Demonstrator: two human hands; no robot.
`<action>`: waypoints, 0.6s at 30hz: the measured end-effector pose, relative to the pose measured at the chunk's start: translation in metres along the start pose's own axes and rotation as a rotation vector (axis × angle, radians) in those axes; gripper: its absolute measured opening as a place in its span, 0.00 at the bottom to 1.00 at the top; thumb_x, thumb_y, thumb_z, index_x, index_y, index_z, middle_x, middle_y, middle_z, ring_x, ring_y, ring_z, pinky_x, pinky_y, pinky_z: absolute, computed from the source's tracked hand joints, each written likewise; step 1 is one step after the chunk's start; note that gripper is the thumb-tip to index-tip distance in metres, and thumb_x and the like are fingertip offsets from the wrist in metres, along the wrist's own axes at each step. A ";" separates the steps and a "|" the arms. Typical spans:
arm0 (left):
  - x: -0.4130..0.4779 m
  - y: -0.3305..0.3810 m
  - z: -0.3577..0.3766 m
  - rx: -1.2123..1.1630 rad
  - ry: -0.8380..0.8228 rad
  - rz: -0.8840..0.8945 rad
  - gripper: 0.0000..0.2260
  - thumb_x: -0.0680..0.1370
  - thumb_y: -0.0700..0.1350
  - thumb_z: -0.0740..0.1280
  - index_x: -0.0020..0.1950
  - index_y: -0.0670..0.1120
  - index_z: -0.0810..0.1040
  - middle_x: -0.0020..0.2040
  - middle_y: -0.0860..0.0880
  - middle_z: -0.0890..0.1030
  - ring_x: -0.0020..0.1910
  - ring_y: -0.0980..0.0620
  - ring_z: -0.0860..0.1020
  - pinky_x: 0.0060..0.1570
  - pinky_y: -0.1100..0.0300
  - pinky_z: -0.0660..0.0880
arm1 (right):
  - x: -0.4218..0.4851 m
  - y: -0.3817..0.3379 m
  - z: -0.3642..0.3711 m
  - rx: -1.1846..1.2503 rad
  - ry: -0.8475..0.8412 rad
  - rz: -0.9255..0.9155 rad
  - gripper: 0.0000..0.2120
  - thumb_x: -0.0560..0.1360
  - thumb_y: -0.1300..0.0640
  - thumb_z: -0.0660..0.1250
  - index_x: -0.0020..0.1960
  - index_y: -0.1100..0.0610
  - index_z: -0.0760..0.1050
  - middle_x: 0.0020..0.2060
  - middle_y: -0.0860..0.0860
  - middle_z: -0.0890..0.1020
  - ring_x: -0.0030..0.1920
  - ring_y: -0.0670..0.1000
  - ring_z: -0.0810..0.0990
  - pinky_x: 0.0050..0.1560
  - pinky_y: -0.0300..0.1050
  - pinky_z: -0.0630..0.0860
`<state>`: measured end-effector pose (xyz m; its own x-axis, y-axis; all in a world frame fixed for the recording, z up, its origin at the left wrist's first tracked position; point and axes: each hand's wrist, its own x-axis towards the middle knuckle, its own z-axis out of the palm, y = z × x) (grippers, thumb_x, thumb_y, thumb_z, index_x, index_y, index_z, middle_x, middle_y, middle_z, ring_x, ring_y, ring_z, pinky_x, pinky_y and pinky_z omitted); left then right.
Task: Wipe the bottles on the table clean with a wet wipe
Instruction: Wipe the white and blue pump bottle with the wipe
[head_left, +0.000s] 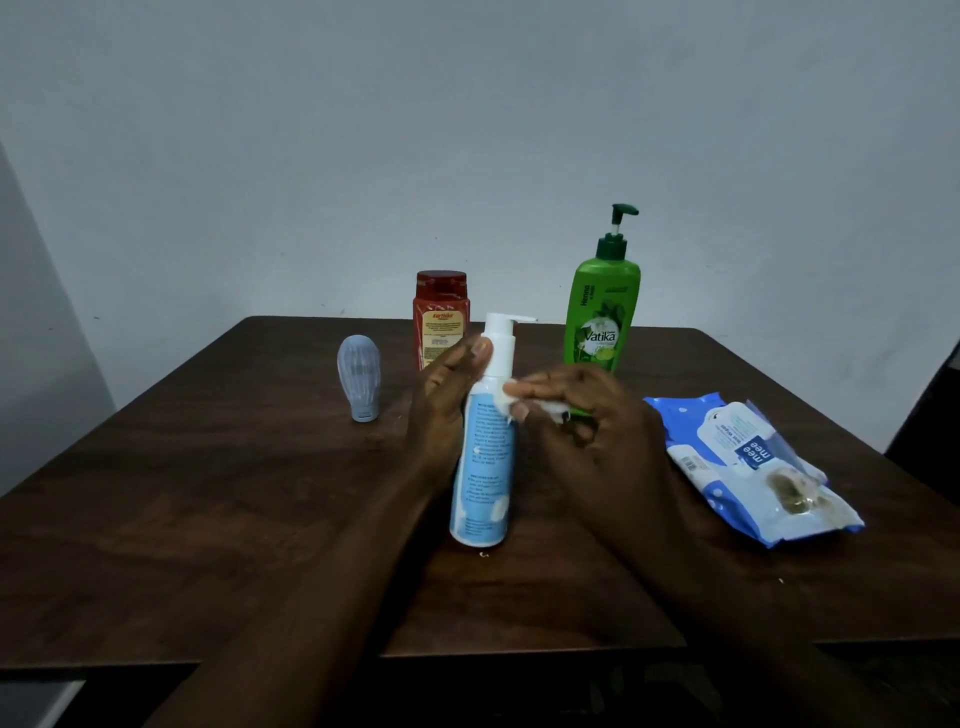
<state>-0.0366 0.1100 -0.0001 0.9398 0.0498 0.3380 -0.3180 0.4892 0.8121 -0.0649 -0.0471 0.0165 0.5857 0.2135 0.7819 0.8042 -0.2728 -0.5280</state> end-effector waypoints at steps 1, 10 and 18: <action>-0.003 0.001 0.002 -0.002 -0.013 -0.007 0.25 0.65 0.62 0.80 0.52 0.46 0.81 0.44 0.43 0.80 0.42 0.45 0.78 0.47 0.50 0.75 | 0.008 -0.003 -0.002 -0.021 0.007 -0.031 0.08 0.76 0.62 0.71 0.54 0.54 0.85 0.50 0.45 0.82 0.54 0.42 0.80 0.56 0.39 0.78; -0.064 0.015 0.001 0.482 -0.069 -0.043 0.20 0.75 0.52 0.71 0.66 0.56 0.74 0.58 0.57 0.83 0.59 0.56 0.81 0.56 0.59 0.79 | 0.005 -0.018 -0.010 -0.151 -0.095 -0.127 0.11 0.76 0.60 0.67 0.56 0.57 0.84 0.48 0.46 0.78 0.50 0.40 0.77 0.50 0.27 0.72; -0.087 0.010 0.003 0.967 -0.003 0.167 0.24 0.77 0.47 0.72 0.66 0.62 0.65 0.61 0.66 0.74 0.60 0.75 0.72 0.58 0.77 0.68 | 0.003 -0.032 -0.002 -0.331 -0.093 -0.210 0.08 0.76 0.61 0.67 0.52 0.59 0.83 0.45 0.51 0.78 0.48 0.45 0.75 0.52 0.33 0.71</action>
<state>-0.1217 0.1075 -0.0198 0.8738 0.0502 0.4838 -0.4132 -0.4480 0.7928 -0.0888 -0.0401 0.0363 0.4312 0.3760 0.8201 0.8403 -0.4985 -0.2133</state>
